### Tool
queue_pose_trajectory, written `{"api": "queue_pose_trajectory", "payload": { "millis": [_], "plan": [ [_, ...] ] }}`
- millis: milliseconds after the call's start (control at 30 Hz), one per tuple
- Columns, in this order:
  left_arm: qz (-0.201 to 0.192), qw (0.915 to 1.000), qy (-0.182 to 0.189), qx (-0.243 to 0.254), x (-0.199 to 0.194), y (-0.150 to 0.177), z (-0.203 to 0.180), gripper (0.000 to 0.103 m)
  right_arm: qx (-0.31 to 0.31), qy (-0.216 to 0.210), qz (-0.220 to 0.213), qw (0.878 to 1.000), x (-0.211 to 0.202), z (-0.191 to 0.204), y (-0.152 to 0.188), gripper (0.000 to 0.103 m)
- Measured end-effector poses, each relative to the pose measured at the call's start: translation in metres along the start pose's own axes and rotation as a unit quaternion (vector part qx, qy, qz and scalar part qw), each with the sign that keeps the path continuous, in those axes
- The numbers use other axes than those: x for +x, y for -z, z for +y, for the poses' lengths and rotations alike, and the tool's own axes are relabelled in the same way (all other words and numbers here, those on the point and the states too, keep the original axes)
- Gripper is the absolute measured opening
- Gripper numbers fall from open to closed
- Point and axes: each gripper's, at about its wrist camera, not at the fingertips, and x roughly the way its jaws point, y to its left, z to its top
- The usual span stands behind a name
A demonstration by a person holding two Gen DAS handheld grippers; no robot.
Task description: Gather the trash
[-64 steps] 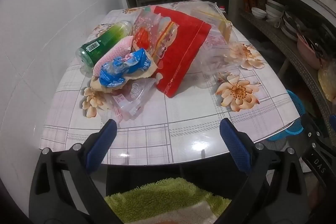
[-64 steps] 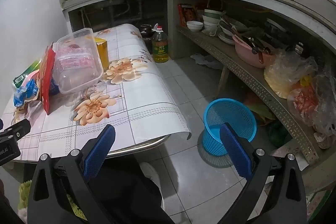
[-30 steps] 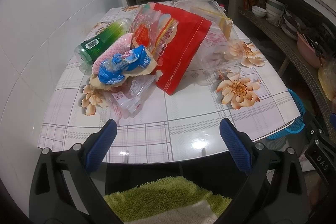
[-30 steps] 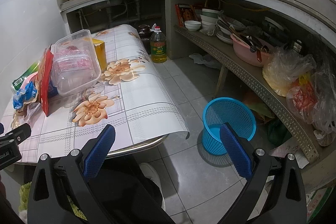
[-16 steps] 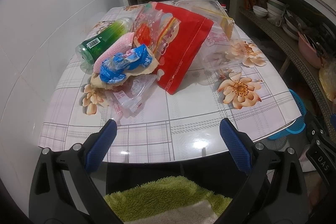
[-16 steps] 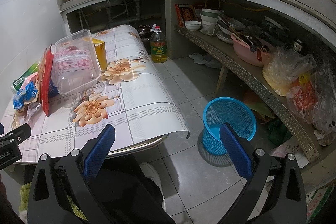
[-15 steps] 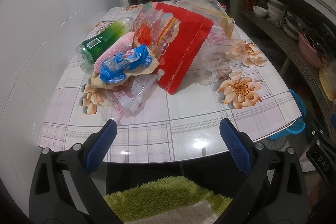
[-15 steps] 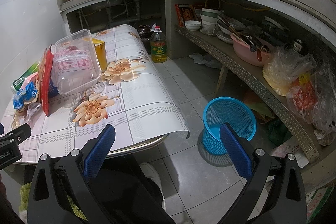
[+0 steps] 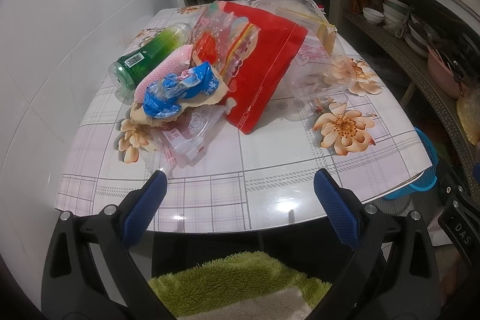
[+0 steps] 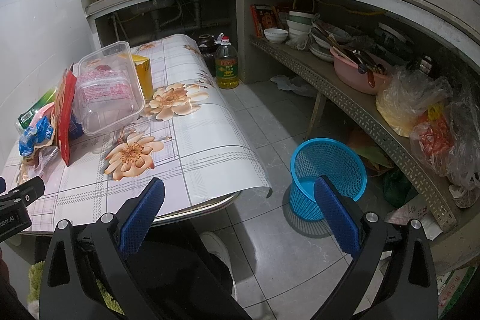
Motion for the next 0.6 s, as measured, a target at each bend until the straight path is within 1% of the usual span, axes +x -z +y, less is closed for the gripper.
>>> {"api": "queue_pose_trajectory", "payload": {
  "millis": [600],
  "plan": [
    [0.001, 1.0000, 0.000, 0.000, 0.0002, -0.0007, -0.0005, 0.094, 0.003, -0.002, 0.005, 1.000, 0.0055, 0.0029, 0.0009, 0.097]
  ]
}}
